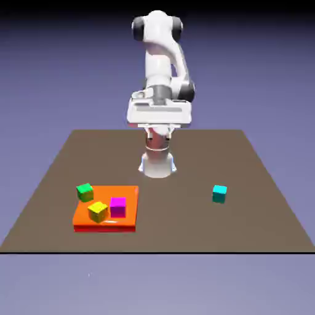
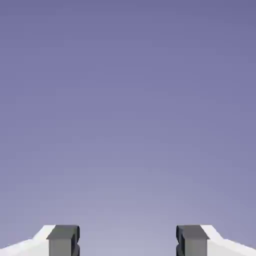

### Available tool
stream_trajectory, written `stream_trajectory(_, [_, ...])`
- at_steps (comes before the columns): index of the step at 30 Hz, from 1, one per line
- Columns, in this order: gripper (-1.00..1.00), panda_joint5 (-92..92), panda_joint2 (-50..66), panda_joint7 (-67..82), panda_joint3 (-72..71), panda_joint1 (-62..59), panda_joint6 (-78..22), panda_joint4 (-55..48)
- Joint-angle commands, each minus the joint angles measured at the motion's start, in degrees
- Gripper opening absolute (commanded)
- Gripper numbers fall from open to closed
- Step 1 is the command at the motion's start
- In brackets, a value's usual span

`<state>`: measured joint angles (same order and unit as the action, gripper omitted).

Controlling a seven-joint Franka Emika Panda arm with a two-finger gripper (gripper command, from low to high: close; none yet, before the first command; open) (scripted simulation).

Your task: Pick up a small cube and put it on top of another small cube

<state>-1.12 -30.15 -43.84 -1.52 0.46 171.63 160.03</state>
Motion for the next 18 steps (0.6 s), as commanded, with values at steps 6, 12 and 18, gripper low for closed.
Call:
stream_trajectory(6, [0.00,-5.6,12.5,-6.9,-7.5,-1.1,-11.8,-4.8])
stream_trajectory(12, [0.00,-11.2,24.9,-13.8,-15.1,-2.3,-23.6,-9.6])
stream_trajectory(18, [0.00,-16.8,37.4,-20.7,-22.6,-3.4,-35.5,-14.5])
